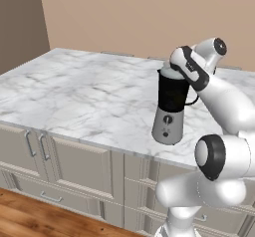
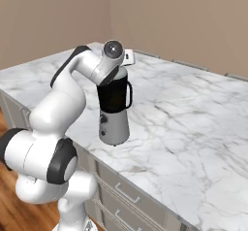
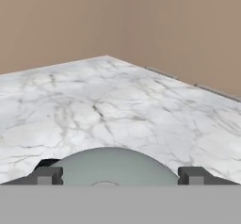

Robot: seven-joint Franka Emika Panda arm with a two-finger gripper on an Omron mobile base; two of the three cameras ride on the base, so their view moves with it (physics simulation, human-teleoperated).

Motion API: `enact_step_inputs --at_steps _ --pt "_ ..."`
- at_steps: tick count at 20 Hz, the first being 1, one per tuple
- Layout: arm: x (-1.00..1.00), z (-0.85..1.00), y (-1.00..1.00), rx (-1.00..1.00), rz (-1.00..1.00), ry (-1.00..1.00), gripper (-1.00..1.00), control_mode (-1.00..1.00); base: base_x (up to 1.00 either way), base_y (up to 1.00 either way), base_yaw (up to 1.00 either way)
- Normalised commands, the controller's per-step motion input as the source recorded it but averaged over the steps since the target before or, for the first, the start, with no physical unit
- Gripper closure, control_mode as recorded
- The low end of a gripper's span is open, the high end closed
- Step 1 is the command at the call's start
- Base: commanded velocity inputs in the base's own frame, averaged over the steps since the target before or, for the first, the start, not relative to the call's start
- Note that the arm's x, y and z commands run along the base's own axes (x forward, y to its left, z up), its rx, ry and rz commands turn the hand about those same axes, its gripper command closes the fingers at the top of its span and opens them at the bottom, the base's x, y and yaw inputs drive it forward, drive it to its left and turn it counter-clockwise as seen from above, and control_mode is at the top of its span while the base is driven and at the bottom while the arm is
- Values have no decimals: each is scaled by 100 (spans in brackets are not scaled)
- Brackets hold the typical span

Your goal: Grab the lemon and lemon wedge from the fridge, place them in the blender, close the lid, and turn on the blender to create a marinade.

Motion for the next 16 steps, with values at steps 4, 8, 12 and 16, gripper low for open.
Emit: enact_step_inputs --at_steps 4,8,12,16 --pt "-4 12 0 0 -4 0 -100 -100 0 0 0" --pt "2 34 0 0 -3 0 -100 -100 0 0 0" --pt "11 49 2 0 -1 0 -100 -100 0 0 0" --pt "0 34 1 0 -1 0 -100 -100 0 0 0"
